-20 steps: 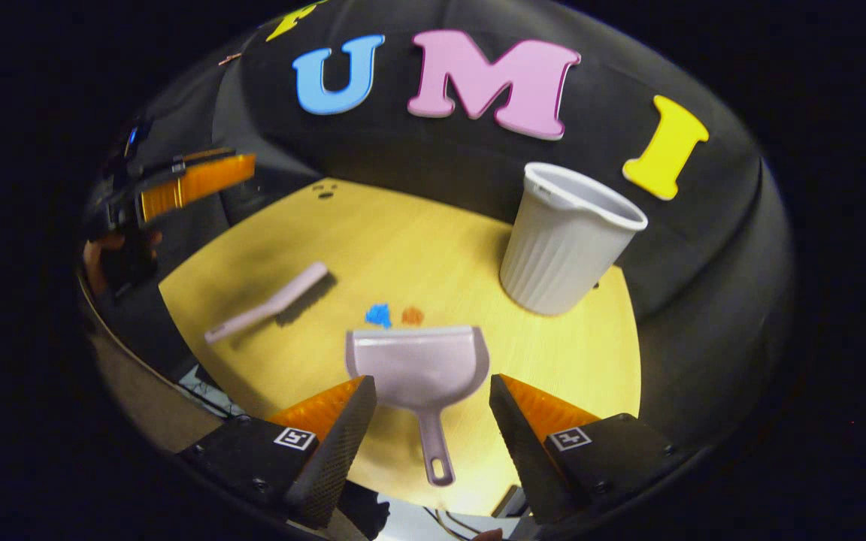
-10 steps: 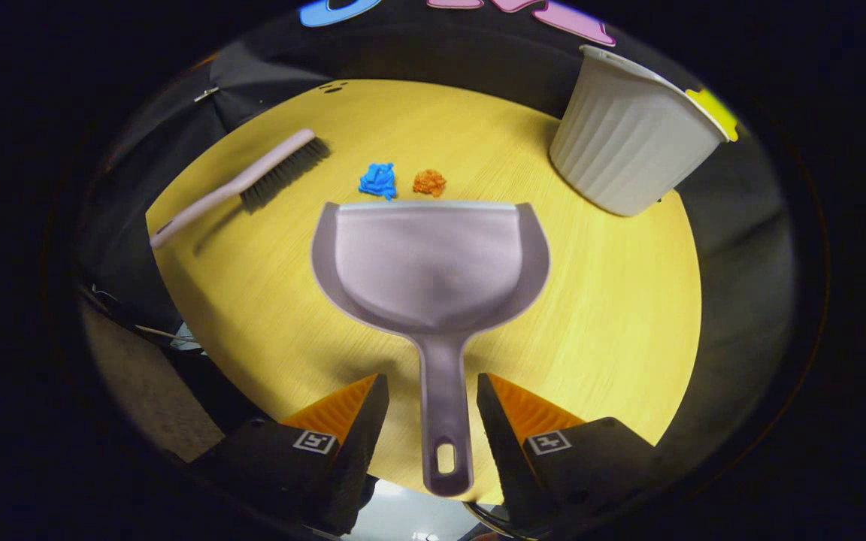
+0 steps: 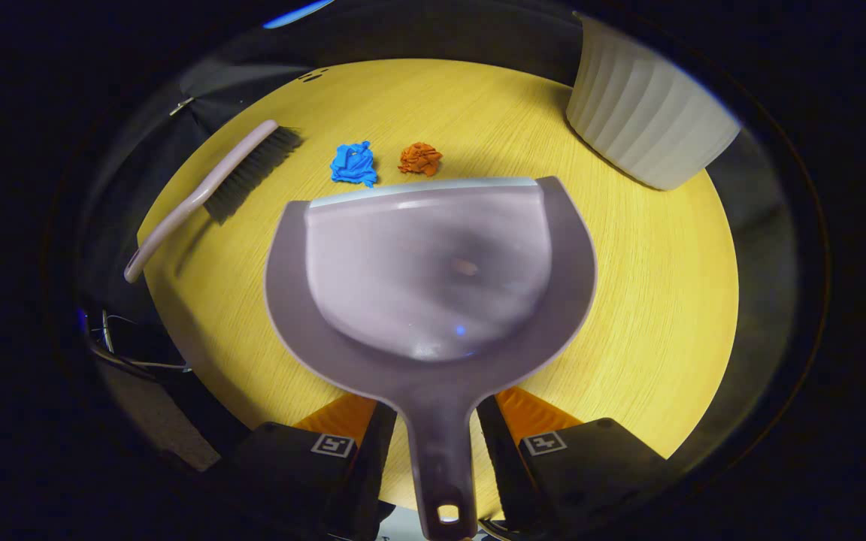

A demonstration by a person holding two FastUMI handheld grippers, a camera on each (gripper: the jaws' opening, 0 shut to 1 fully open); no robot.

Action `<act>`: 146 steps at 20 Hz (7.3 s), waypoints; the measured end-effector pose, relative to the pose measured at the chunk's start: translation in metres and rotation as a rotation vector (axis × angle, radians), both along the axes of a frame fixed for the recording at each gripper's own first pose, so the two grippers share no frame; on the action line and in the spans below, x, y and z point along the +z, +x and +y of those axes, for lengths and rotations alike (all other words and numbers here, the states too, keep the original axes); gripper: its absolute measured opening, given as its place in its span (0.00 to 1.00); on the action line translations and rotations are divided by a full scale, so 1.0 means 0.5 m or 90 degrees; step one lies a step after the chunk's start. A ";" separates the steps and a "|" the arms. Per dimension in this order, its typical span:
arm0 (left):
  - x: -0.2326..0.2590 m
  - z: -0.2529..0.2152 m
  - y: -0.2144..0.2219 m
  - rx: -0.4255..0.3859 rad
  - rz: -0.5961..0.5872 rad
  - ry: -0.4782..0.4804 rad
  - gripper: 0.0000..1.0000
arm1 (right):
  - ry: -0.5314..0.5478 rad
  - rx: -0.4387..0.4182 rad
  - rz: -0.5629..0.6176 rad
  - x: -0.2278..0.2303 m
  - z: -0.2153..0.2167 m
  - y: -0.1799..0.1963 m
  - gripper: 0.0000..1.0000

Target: Pick up the small broom and dustpan from the desktop, sweep the trash into the dustpan with the broom, and then empty the trash into the garbage bin.

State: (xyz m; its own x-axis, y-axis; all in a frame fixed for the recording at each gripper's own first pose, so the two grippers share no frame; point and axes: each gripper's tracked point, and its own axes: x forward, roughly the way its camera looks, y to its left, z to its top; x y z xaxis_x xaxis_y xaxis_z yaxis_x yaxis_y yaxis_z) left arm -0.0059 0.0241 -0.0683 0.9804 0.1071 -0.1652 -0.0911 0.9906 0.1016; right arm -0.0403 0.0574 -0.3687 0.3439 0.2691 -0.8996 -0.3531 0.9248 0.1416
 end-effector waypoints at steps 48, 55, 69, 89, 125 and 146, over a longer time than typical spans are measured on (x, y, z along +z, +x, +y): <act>-0.470 -0.108 0.148 -0.180 0.458 0.021 0.29 | -0.089 0.130 0.042 0.077 -0.044 -0.109 0.37; -0.509 -0.218 0.208 -0.313 0.515 0.059 0.29 | -0.079 0.136 0.052 0.061 -0.043 -0.086 0.37; -0.444 -0.414 0.074 -0.532 0.654 -0.150 0.28 | -0.038 0.135 -0.005 0.040 -0.041 -0.071 0.37; -0.319 -0.184 0.028 -0.300 0.471 -0.179 0.27 | -0.016 -0.208 -0.067 0.070 0.071 -0.091 0.37; -0.426 -0.059 -0.097 -0.240 0.517 -0.238 0.28 | -0.583 0.065 0.024 0.157 0.006 0.046 0.36; -0.386 -0.073 -0.016 -0.160 0.484 -0.171 0.27 | -0.201 -0.062 -0.233 0.173 0.184 -0.051 0.36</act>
